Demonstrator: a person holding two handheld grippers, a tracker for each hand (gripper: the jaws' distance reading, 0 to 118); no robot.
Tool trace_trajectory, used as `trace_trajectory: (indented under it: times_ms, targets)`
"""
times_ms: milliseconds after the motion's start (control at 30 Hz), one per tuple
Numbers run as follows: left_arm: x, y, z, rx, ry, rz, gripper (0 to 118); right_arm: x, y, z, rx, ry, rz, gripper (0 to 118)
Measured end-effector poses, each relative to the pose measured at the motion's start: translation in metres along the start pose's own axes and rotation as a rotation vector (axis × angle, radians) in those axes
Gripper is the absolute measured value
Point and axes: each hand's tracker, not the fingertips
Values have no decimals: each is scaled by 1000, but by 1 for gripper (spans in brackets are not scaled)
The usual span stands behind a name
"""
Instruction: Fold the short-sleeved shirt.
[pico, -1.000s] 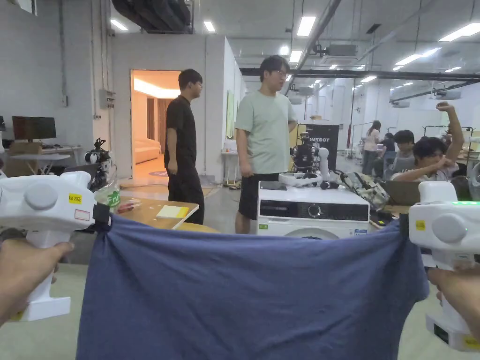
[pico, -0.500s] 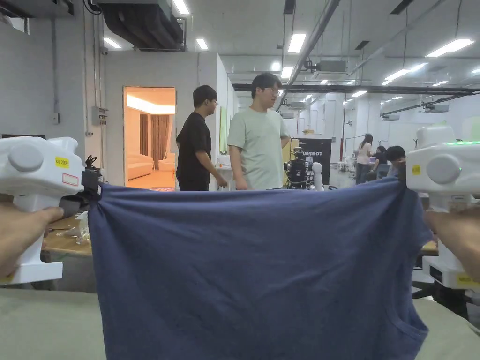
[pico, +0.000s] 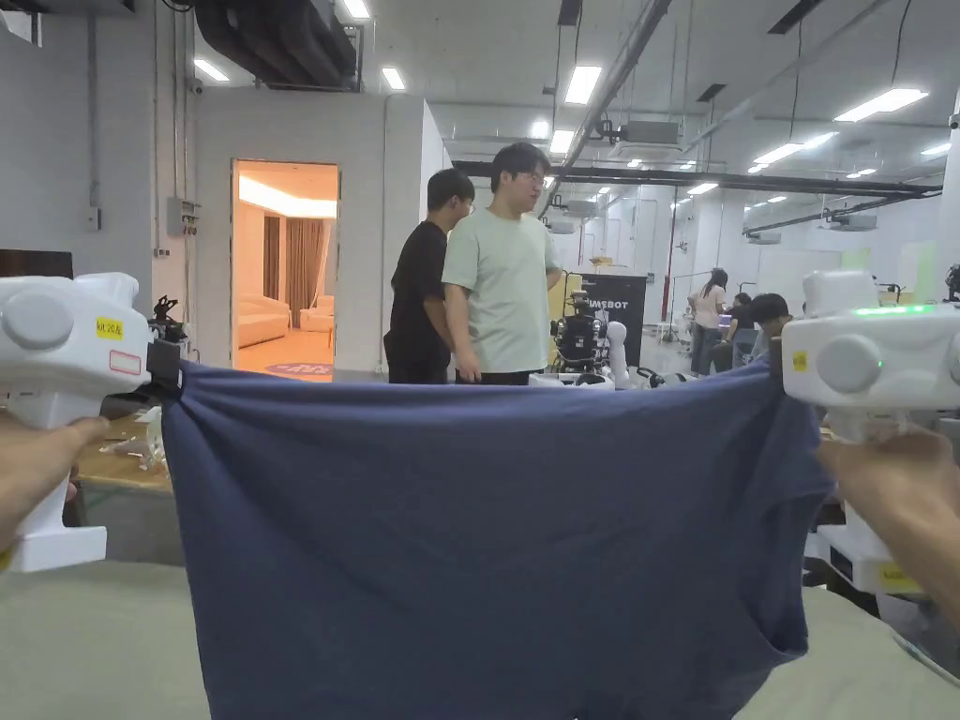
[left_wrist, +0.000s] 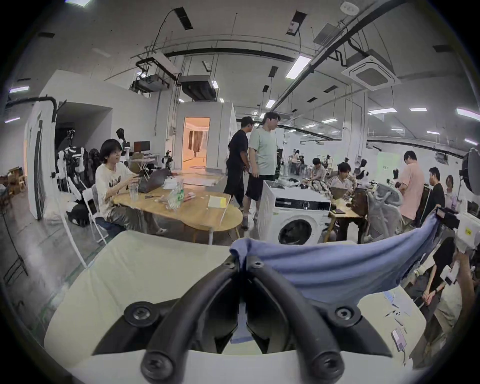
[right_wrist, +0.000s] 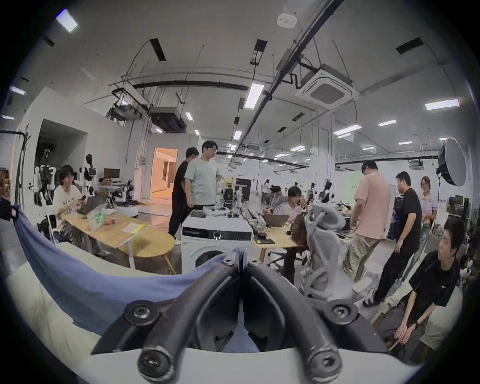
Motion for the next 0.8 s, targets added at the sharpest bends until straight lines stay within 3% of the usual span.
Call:
trace_trajectory:
  times_ms: [267, 533, 800]
  targets:
    - [-10, -115, 47, -81, -26, 24, 0, 2, -105, 67, -118, 22, 59, 0]
    - [-10, -204, 128, -99, -68, 50, 0, 21, -176, 145, -212, 23, 68, 0]
    - [-21, -298, 150, -246, -76, 78, 0, 17, -257, 185, -334, 30, 98, 0]
